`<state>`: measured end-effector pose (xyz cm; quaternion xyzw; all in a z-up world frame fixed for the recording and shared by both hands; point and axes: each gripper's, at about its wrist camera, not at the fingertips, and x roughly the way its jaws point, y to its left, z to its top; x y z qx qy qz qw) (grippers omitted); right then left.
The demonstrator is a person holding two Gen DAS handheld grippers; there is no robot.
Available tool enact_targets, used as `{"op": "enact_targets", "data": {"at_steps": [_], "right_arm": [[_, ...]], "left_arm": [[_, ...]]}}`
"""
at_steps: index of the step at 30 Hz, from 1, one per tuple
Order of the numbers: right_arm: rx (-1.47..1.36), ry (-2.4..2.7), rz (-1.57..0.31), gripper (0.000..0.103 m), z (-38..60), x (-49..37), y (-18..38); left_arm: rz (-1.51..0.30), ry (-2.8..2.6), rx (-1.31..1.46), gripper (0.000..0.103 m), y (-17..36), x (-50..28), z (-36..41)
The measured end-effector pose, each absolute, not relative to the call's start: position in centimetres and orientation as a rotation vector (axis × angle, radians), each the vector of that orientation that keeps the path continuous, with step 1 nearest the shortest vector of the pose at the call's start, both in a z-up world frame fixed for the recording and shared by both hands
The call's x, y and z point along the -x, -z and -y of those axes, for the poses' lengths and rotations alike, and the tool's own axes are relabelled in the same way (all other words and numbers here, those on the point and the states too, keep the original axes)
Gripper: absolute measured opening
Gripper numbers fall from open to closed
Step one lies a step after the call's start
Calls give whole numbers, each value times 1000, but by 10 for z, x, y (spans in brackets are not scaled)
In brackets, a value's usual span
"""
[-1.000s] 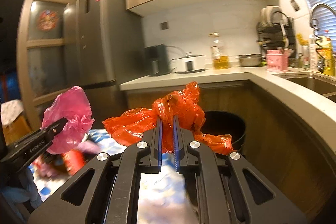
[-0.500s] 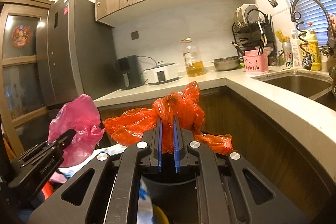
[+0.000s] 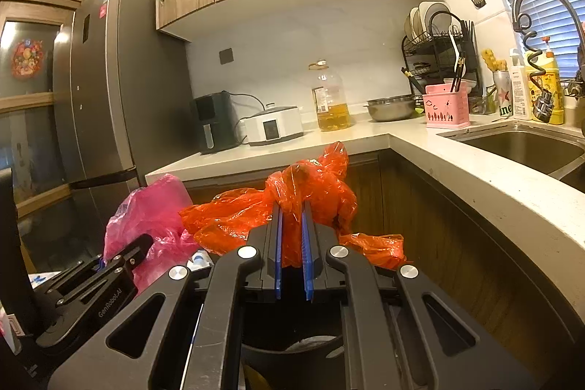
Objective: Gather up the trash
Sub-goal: 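Lift both bags and carry them over the black trash bin, then open both tools to drop the bags into the bin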
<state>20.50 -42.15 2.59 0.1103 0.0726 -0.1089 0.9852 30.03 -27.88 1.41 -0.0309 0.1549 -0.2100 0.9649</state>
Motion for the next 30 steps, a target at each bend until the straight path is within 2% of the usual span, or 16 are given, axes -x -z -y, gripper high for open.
{"op": "enact_targets", "data": {"at_steps": [13, 16, 19, 20, 23, 25, 28, 30], "right_arm": [[-214, 199, -167, 12, 428, -227, -18], [-213, 195, -185, 22, 430, -232, -15], [-226, 191, -185, 40, 435, -233, -13], [-227, 198, -181, 41, 436, -231, -13], [-243, 214, -178, 45, 442, -226, -13], [-252, 225, -178, 49, 445, -222, -13], [-250, 240, -180, 53, 444, -213, -13], [-245, 246, -183, 56, 440, -208, -12]], "left_arm": [[-344, 459, 71, 11, 5, -324, 295], [-361, 474, 79, 11, 10, -330, 298], [-380, 482, 75, 11, 17, -336, 302], [-384, 486, 71, 12, 18, -336, 303], [-399, 501, 61, 22, 23, -339, 307], [-404, 508, 58, 46, 26, -339, 309], [-403, 522, 47, 59, 30, -338, 309], [-405, 505, 50, 63, 31, -336, 304]]}}
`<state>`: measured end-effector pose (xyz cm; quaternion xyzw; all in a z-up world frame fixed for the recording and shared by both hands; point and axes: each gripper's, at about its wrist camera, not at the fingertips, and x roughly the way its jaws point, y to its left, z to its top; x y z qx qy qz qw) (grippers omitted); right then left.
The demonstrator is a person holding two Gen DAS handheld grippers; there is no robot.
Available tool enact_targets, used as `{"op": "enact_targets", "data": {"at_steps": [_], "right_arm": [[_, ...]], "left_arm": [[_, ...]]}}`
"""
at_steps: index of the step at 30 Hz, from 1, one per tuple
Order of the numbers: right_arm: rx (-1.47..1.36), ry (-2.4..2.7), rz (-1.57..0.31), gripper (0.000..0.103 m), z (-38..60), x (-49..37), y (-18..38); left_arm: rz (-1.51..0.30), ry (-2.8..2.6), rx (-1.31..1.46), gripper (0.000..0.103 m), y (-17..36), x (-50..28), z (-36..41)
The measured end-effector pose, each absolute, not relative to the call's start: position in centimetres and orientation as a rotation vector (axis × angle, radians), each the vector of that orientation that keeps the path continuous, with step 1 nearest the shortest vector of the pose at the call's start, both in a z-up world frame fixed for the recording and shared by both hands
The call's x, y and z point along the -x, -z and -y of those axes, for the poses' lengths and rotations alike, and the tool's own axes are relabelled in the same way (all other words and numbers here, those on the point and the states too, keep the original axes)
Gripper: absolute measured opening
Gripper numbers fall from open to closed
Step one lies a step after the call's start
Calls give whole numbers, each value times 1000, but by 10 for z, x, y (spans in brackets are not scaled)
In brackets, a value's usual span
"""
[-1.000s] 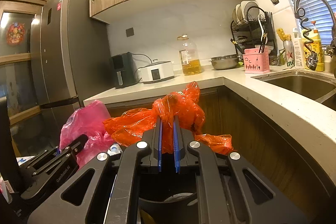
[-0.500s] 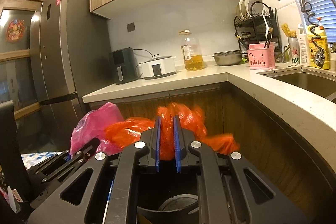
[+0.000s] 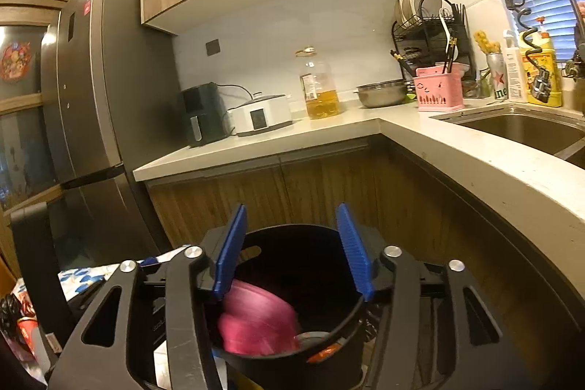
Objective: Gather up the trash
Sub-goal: 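Open both tools to drop the bags into the bin, then move both tools back from the bin toward the trash pile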
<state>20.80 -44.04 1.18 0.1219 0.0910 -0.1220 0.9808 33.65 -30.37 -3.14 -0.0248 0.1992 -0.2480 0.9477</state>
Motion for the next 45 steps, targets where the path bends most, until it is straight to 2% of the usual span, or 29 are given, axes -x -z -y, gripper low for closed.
{"op": "enact_targets", "data": {"at_steps": [2, 7, 9, 16, 45], "right_arm": [[-242, 246, -190, 61, 437, -204, -11], [-231, 243, -201, 69, 423, -190, -9], [-229, 238, -203, 71, 417, -185, -9], [-216, 244, -201, 80, 399, -162, -11], [-162, 228, -228, 80, 309, -73, -21]], "left_arm": [[-407, 492, 57, 67, 30, -333, 298], [-374, 436, 49, 85, 24, -312, 280], [-379, 419, 44, 86, 22, -305, 272], [-371, 352, 25, 90, 14, -271, 245], [-342, 207, 70, 91, -3, -157, 141]]}}
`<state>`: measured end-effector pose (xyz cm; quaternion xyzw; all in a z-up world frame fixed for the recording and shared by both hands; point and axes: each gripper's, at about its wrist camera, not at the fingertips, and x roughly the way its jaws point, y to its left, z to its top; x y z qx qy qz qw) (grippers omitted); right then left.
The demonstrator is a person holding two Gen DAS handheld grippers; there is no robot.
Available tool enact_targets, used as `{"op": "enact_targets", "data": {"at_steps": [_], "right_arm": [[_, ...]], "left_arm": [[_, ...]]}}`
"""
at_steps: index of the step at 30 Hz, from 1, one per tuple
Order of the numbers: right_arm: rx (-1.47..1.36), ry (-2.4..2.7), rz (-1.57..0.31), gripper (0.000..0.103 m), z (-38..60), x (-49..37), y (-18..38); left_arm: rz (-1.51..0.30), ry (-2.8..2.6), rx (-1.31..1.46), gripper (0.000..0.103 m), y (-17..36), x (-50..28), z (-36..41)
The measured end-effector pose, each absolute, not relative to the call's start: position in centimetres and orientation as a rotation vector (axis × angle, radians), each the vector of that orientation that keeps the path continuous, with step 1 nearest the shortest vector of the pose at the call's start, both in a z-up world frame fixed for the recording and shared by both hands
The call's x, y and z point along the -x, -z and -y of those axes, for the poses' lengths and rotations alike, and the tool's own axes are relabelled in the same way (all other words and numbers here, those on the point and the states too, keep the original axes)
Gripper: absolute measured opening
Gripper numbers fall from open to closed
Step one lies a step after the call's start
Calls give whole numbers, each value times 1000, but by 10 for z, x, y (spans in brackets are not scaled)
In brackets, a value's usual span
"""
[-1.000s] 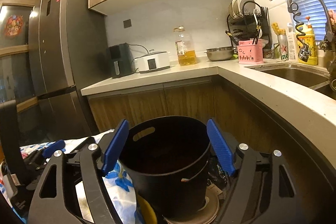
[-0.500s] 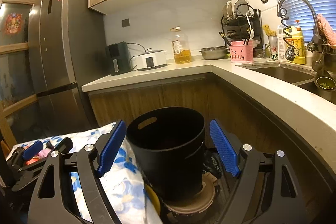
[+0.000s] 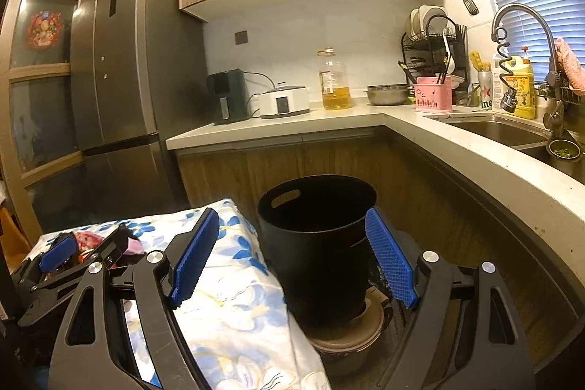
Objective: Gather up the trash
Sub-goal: 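Move both tools back from the bin toward the trash pile, then grasp the black garbage bag with the left tool while the right tool grasps the red paper cup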
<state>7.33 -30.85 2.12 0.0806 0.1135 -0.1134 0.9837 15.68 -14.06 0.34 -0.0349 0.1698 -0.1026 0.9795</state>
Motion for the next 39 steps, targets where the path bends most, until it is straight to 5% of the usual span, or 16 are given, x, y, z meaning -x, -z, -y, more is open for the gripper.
{"op": "enact_targets", "data": {"at_steps": [39], "right_arm": [[-129, -64, -349, 80, 198, -119, 23]], "left_arm": [[-367, -106, 176, 91, 30, -155, -14]]}}
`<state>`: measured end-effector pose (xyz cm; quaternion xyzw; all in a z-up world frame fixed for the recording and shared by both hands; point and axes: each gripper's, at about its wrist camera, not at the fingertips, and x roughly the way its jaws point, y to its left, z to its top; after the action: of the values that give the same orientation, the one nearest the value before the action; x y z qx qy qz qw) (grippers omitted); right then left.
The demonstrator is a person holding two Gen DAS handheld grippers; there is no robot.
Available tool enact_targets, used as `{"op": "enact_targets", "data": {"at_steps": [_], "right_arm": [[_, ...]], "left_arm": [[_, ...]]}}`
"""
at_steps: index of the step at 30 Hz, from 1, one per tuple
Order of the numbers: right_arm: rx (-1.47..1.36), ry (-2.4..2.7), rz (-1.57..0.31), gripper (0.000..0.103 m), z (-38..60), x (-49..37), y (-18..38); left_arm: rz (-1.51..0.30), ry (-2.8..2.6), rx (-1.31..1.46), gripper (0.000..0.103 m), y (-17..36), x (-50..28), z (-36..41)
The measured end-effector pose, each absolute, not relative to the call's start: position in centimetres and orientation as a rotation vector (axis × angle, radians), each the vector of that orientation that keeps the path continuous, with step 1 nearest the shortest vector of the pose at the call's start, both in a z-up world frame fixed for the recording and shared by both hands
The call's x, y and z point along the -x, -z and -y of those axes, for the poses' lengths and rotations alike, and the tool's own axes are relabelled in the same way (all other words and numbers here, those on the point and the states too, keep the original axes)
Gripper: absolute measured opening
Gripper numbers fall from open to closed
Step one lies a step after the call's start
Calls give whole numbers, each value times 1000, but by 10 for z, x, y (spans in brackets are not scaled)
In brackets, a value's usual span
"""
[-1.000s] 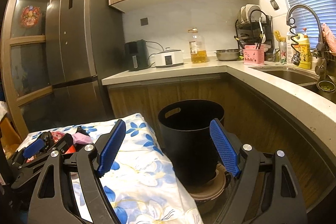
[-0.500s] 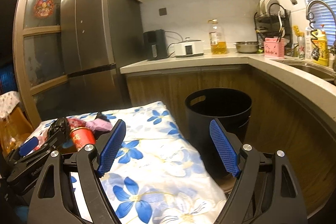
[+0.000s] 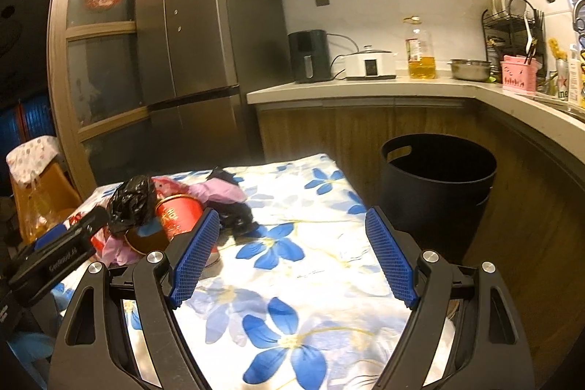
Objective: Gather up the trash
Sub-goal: 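Grasp the black garbage bag with the left tool while the right tool grasps the red paper cup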
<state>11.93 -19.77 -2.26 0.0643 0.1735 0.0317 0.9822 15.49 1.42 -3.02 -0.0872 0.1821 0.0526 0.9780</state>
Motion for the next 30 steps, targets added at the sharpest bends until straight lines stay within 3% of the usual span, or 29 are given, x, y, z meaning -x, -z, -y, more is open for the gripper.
{"op": "enact_targets", "data": {"at_steps": [11, 22, 25, 30], "right_arm": [[-122, -108, -385, 80, 178, -148, 35], [-89, -208, -441, 80, 149, -175, 58], [-71, -244, -455, 80, 136, -182, 65], [-48, -274, -465, 80, 119, -192, 73]], "left_arm": [[-426, -107, 124, 85, 33, -217, -7], [-489, -121, 183, 36, 46, -226, -34], [-470, -117, 210, 27, 44, -219, -41], [-417, -101, 269, 25, 30, -193, -54]]}}
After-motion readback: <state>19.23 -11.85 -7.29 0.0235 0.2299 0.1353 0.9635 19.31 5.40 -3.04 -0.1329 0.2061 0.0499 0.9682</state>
